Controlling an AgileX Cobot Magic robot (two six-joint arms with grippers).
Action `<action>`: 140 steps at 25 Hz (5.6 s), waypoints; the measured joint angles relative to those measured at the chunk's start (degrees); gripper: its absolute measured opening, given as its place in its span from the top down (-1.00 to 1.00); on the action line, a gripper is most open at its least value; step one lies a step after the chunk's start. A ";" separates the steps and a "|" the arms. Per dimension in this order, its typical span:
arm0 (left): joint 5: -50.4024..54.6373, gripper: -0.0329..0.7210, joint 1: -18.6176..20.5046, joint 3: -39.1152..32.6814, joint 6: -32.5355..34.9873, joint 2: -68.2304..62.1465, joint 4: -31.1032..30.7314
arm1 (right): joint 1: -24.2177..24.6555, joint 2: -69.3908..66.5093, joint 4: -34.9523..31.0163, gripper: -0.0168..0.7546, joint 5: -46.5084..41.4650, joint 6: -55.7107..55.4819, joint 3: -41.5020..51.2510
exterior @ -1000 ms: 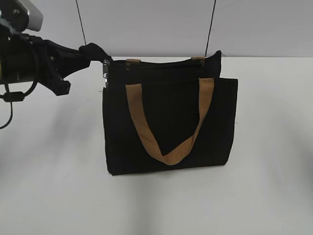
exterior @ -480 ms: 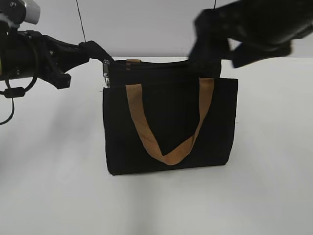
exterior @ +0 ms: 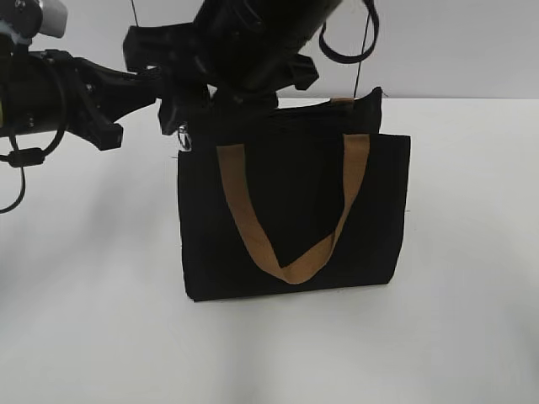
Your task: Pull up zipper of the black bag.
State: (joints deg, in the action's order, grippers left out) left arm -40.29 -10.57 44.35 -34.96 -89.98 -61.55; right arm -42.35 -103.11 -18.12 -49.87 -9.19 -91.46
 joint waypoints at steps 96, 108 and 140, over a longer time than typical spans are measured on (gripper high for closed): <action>8.20 0.87 -0.06 -0.85 -50.73 3.89 -37.77 | 14.28 -3.38 -18.59 0.99 -8.38 23.75 -2.73; 8.89 0.87 6.20 -0.85 -51.03 3.89 -38.13 | 14.28 -2.34 0.59 0.99 -12.32 19.04 -2.73; 10.70 -0.60 3.85 -1.23 -62.90 9.72 -38.43 | 14.48 11.78 16.97 -0.44 -19.15 19.22 -2.73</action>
State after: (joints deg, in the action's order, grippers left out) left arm -29.59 -6.72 43.12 -97.86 -80.26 -99.98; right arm -27.87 -91.33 -1.15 -69.02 10.03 -94.19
